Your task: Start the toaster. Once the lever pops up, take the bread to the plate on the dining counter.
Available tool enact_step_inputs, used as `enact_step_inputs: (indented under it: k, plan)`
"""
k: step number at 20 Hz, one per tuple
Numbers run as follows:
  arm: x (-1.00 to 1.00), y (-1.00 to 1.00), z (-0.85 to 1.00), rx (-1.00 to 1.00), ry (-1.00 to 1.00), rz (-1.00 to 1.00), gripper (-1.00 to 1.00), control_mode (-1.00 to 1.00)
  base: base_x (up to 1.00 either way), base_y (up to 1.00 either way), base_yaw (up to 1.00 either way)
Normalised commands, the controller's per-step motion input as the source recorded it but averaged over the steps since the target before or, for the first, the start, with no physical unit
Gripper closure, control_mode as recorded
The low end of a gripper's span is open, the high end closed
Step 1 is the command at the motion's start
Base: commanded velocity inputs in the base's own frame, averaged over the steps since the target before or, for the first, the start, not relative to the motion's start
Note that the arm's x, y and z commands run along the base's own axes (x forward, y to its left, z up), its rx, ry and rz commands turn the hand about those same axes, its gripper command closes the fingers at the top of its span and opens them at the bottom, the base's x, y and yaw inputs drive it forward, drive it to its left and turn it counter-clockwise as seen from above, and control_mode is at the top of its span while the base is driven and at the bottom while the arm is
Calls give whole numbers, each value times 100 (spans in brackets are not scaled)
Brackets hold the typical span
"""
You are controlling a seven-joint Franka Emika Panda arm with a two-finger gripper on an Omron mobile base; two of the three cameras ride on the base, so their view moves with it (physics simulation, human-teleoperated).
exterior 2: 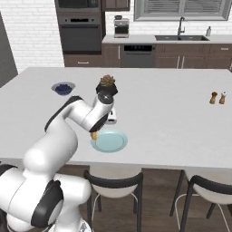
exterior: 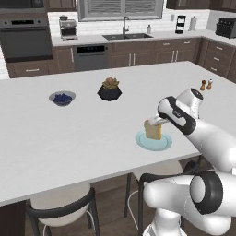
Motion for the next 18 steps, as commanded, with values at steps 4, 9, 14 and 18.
enact_step_inputs:
  k: [4,9,14,18]
  plan:
    - [0,13,-35,2,-11,0,100,-100,0,0,0]
    - [0,1,-44,3,-15,-4,100,-100,0,0,0]
    - [0,0,-34,2,-10,-5,100,-100,0,0,0]
    - [6,0,-13,2,-2,-3,100,-100,0,0,0]
